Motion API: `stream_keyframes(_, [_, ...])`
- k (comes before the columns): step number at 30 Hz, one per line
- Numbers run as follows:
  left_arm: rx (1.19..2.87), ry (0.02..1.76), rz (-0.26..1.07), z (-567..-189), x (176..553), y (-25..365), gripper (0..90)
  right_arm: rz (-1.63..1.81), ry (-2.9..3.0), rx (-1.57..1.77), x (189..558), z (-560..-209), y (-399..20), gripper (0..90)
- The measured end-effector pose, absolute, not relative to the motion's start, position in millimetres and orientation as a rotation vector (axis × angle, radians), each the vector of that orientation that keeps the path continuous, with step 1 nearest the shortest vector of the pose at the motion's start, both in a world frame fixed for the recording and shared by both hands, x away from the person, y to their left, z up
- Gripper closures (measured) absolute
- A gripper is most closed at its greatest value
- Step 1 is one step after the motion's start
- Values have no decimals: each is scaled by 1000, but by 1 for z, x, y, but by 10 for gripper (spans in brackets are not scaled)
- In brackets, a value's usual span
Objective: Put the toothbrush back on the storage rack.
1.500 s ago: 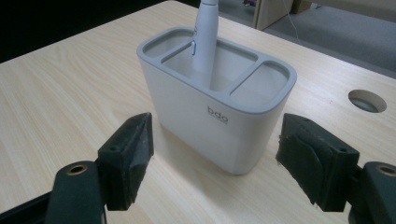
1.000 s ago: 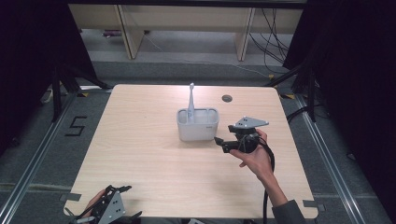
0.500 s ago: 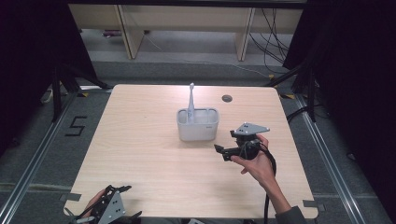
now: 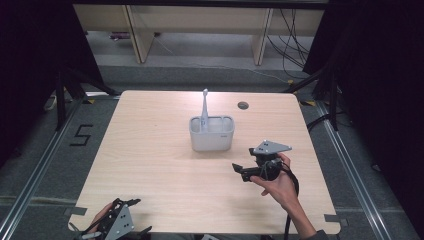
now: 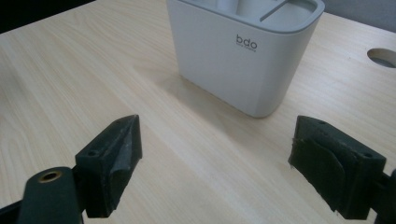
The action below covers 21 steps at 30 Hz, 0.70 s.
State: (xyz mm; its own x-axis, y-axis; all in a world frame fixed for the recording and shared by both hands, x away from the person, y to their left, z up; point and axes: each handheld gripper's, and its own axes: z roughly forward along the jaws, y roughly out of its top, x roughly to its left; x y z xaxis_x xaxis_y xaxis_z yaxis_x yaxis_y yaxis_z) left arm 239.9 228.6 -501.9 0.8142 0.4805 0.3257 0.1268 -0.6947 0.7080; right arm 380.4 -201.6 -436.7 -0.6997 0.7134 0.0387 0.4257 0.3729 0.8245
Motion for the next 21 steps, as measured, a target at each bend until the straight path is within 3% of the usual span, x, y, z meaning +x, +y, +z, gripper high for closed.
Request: stream_keyframes(21, [2279,454,635,-502,239,228,149,1214,2344,1022,363,-454,-213,177])
